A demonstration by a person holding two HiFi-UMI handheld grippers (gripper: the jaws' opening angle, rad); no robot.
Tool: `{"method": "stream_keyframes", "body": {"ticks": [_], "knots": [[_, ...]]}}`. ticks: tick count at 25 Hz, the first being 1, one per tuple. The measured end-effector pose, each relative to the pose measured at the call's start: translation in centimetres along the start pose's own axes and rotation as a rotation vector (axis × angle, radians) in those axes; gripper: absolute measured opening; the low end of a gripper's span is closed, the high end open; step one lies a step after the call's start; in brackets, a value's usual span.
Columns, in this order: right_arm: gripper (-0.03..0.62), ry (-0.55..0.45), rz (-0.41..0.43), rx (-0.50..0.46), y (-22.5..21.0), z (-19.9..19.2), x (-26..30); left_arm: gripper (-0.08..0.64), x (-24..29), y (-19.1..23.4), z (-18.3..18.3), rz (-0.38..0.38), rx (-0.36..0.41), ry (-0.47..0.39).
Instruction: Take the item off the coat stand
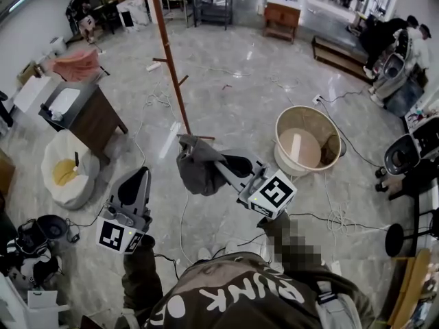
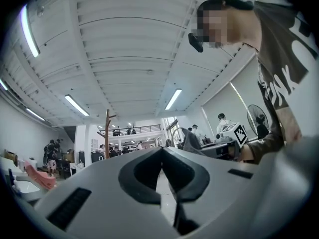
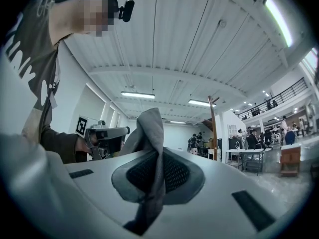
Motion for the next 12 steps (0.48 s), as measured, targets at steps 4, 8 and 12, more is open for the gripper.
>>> {"method": "stream_keyframes", "body": {"ticks": [4,8,12], "knots": [[0.023,-0.022,-0.015,-0.015,1.0,0.1,0.7,0.003,-0.5,1.0,0.3,-0.022,-0.012,-0.011],[0.023,-0.017,-0.030,-0.050,1.5,-0.3,1.3,0.003,-1.0,2.0,-0.2,-0.032,-0.028,-0.011],[0.023,-0.002,-0.044,-0.065,1.2,-0.6,1.1,0.003,-0.8,2.2,-0.3,-0.046,-0.032,-0.024]]}}
Point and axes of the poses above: the fingertips, and each gripper's own axes: x forward along the fingers, y to its left, z out of its top, the point moved 3 cm from there along -x, backward along the fingers, and after that the axes turned 10 degrees about -y, right-handed, at the moved point
